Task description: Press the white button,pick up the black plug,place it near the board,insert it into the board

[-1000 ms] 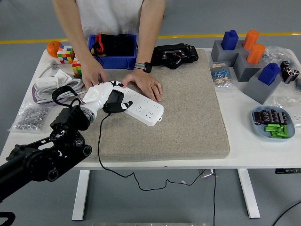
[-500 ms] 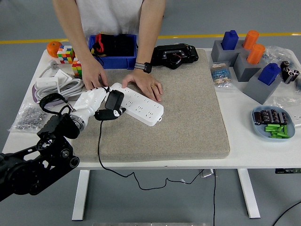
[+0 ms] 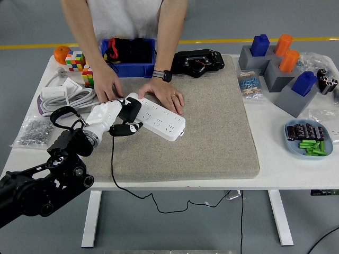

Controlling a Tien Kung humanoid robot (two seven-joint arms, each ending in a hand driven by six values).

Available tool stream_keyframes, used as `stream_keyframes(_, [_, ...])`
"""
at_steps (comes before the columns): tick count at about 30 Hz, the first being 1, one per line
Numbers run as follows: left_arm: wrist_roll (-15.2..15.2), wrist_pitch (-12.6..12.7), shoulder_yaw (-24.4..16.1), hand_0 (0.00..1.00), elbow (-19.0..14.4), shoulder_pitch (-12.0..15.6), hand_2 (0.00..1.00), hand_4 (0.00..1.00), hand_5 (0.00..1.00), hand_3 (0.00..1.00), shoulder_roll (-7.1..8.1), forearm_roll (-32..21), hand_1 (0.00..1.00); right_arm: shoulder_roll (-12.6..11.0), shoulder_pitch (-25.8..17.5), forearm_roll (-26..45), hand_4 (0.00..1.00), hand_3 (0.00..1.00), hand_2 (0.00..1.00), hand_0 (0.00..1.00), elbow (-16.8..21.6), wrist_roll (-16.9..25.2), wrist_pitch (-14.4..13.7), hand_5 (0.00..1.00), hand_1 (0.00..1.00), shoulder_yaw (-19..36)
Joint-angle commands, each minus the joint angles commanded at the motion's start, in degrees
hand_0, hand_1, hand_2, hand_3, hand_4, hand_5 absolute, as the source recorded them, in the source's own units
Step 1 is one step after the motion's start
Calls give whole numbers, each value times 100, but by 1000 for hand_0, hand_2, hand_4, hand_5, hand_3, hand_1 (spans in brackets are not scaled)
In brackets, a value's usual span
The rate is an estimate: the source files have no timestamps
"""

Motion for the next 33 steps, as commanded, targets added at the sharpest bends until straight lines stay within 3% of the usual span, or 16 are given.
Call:
stream_keyframes(22, [-105,18,198,860,636,-260,831,792,507,776,-323,-158,889,-4,27,15,615,559,594,683,-3,2,-1,185,607,-10])
stream_keyframes(33, [-119,20,247,853,640,-217,826,793,505,772,-386,-215,886,4,15,19,615,558,594,683,-3,4,-3,184,606,-8])
